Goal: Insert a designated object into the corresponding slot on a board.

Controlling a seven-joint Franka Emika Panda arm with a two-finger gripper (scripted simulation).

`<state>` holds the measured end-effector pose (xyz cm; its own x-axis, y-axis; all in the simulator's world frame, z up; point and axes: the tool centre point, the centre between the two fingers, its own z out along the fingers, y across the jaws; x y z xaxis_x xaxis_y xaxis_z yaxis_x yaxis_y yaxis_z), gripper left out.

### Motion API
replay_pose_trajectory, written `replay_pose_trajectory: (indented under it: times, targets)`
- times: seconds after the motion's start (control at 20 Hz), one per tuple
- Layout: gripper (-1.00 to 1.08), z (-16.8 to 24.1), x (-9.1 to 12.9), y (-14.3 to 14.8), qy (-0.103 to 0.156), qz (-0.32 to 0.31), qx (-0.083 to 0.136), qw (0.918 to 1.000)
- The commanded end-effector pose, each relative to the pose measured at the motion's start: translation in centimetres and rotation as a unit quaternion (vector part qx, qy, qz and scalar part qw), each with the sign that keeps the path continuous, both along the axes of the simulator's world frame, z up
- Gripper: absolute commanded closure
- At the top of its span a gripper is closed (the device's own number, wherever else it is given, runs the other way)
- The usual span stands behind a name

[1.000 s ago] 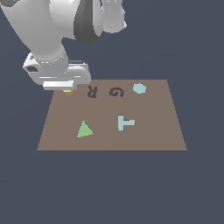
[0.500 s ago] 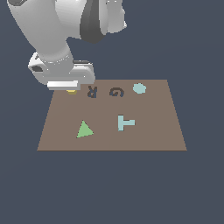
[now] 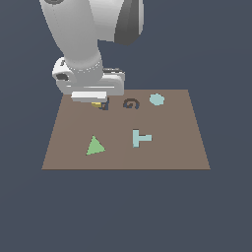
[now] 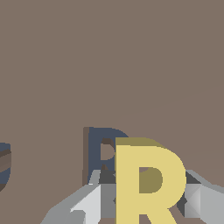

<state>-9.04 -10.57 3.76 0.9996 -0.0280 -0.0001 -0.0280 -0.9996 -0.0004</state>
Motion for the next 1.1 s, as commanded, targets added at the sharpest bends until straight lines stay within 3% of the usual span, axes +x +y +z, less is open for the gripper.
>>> replay_pose_trajectory:
  times: [0.0, 0.35, 1.05]
  targets:
    - [1.08, 0.1, 0.2, 1.2, 0.000, -0.005, 0.000, 1.0000]
    - [1.08, 0.3, 0.5, 2.6, 0.000, -0.009, 0.000, 1.0000]
    - [1.08, -0.7, 0.5, 2.3, 0.001, -0.009, 0.000, 1.0000]
